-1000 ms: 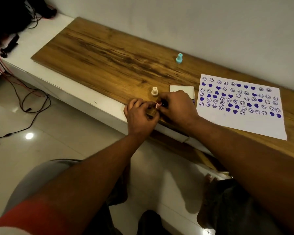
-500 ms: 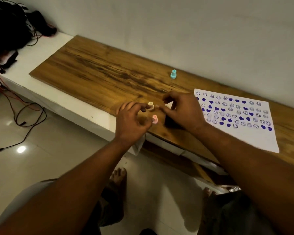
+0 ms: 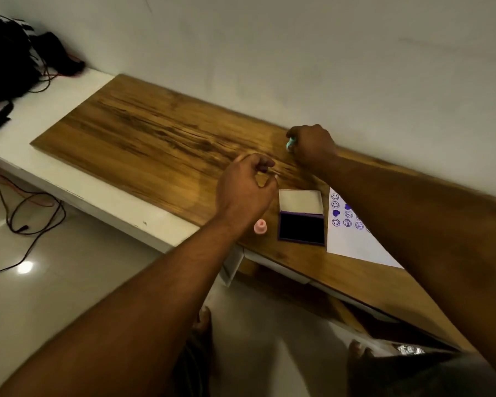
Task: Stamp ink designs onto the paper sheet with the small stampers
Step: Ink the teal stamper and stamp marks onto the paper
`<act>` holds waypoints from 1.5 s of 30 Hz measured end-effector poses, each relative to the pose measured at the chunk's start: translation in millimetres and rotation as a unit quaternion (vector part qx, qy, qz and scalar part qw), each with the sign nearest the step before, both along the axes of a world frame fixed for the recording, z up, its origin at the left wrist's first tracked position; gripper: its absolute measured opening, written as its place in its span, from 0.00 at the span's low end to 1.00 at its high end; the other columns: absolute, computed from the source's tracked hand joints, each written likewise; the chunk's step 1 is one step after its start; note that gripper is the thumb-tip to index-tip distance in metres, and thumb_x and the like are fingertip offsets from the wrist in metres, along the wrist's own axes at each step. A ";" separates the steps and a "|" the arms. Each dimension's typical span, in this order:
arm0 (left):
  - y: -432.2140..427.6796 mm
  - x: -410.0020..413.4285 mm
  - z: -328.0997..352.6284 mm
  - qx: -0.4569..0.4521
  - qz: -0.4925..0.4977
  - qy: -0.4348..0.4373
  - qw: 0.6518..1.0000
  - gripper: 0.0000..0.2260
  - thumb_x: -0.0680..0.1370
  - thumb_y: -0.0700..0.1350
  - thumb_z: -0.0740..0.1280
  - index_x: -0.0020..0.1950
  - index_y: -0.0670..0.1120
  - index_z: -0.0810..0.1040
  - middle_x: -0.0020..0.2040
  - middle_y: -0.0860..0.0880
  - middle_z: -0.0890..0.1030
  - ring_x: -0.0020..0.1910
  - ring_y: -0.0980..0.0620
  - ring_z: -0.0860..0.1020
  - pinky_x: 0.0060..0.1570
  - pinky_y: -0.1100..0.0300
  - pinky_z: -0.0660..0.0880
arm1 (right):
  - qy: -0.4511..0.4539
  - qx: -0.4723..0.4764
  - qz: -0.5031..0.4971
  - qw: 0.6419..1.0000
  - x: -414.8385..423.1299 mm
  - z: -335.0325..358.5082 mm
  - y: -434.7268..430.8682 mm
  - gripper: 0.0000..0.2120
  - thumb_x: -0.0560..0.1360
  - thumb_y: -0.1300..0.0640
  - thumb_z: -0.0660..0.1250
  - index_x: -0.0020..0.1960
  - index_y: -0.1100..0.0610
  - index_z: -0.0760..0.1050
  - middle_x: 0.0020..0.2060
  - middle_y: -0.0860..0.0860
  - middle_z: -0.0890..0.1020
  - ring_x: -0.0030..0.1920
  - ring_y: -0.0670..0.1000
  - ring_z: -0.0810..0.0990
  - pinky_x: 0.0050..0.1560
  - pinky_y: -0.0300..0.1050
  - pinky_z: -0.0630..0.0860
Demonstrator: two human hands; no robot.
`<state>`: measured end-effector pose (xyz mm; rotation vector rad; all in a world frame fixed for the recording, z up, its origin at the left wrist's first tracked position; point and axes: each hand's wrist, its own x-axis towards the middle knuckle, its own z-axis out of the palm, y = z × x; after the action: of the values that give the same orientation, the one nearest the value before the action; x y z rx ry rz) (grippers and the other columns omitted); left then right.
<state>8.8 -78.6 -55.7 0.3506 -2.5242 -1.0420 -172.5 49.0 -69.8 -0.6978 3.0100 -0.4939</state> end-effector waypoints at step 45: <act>118.2 124.1 -67.5 0.008 -0.031 -0.051 0.998 0.19 0.76 0.61 0.75 0.63 0.54 0.86 0.50 0.58 0.84 0.45 0.59 0.80 0.40 0.67 0.72 | -0.036 -0.229 -0.149 0.961 174.5 32.9 251.9 0.17 0.76 0.51 0.78 0.63 0.56 0.85 0.53 0.51 0.88 0.48 0.44 0.84 0.54 0.37 0.80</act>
<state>132.9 39.6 -123.2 0.3397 -2.6349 -1.0935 2.0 301.0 -37.0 -0.2146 2.9593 -1.2225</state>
